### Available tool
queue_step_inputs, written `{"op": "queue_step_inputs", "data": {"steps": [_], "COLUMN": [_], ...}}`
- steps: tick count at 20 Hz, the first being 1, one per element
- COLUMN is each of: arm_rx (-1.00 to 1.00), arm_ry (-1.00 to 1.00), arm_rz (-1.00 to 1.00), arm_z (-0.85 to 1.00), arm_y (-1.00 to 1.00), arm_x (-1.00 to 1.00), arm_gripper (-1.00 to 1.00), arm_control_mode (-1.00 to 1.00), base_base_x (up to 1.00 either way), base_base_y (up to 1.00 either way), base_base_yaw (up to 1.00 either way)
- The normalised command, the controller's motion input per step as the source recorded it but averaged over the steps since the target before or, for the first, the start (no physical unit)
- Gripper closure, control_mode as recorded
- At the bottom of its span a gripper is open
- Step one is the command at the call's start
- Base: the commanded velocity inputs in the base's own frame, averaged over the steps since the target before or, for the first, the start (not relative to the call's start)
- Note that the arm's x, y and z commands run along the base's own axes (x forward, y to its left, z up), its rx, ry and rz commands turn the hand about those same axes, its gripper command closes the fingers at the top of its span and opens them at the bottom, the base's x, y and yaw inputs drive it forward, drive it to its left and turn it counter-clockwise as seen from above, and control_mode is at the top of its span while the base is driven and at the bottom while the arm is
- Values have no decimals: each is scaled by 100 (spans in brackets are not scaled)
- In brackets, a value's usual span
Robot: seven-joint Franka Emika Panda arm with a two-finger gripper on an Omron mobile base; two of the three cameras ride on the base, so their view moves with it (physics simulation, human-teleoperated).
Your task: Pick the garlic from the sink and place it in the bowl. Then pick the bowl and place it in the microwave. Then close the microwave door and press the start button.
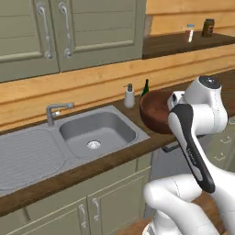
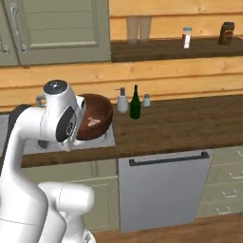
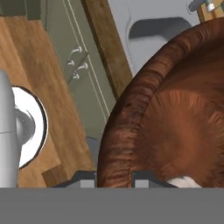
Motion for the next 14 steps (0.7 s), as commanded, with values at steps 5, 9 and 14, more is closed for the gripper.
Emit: {"op": "queue_step_inputs", "data": {"steps": [5,9,14], "arm_rx": [0,0,0], "arm_ry": [0,0,0], "arm_rz": [0,0,0], "arm_z": [0,0,0], "arm_y": [0,0,0], "arm_x": [0,0,0], "arm_gripper": [100,100,100], "arm_control_mode": [100,100,100], "base_base_x": [0,0,0], "base_base_y": [-14,-11,-15], "base_base_yaw": [-95,-95,-93]}}
